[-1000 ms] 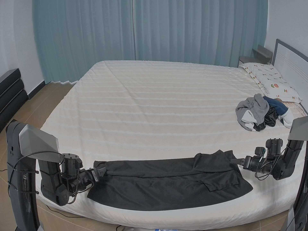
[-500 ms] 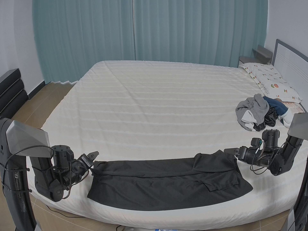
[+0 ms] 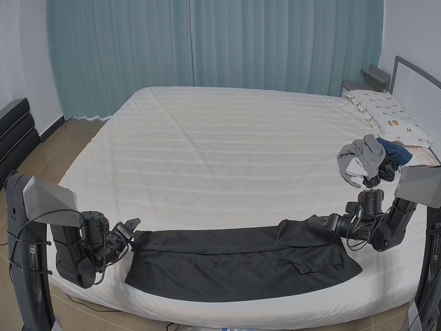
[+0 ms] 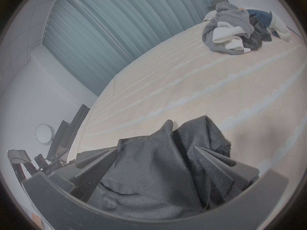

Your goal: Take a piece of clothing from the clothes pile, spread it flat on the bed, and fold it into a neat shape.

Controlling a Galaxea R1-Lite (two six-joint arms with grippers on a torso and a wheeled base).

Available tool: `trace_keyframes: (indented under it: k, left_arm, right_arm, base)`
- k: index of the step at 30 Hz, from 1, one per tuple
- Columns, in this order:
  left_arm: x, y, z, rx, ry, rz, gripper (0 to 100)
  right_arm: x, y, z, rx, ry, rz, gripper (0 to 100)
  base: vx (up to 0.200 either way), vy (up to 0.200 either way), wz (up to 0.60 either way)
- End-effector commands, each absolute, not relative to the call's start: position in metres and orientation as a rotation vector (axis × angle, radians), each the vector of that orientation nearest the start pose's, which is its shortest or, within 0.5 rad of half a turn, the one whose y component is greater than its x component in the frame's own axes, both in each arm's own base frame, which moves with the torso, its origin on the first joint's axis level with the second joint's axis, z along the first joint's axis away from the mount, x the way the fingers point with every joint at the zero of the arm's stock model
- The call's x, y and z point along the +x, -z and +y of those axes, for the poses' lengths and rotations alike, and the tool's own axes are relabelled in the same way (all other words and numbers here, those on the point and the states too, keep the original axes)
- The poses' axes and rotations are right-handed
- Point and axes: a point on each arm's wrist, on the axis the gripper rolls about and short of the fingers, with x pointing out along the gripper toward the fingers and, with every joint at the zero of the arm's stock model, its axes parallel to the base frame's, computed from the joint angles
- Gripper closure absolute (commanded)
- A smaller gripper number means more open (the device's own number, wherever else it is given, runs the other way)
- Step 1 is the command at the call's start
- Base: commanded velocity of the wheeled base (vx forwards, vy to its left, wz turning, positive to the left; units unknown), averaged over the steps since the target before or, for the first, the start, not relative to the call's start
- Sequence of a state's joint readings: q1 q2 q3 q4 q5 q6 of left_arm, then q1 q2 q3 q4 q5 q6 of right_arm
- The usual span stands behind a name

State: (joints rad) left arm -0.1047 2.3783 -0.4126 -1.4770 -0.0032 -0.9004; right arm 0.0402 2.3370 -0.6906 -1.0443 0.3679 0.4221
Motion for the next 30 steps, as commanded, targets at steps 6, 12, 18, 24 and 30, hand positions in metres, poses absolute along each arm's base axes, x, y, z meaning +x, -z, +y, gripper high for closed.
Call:
trace_keyframes:
  k: [6,12,18,24,30]
  left_arm:
    - [0.307,0.038,-0.031,-0.855,-0.137,0.521,0]
    - [0.305,0.039,-0.031,-0.855,-0.14,0.526,0]
    - [0.305,0.039,-0.031,-0.853,-0.141,0.527,0]
    - [0.305,0.039,-0.031,-0.853,-0.141,0.527,0]
    - [0.308,0.038,-0.031,-0.853,-0.139,0.514,0]
  right_arm:
    - [0.347,0.036,0.024,0.496,-0.259,0.726,100]
    - [0.339,0.028,0.015,0.504,-0.237,0.719,100]
    - [0.326,0.026,0.006,0.495,-0.224,0.729,100]
    - [0.324,0.026,-0.001,0.484,-0.212,0.726,100]
    - [0.324,0.028,0.0,0.483,-0.213,0.732,0]
  base:
    - [0.0,0.0,0.0]
    - [0.0,0.0,0.0]
    - [0.0,0.0,0.0]
    - [0.0,0.0,0.0]
    - [0.0,0.0,0.0]
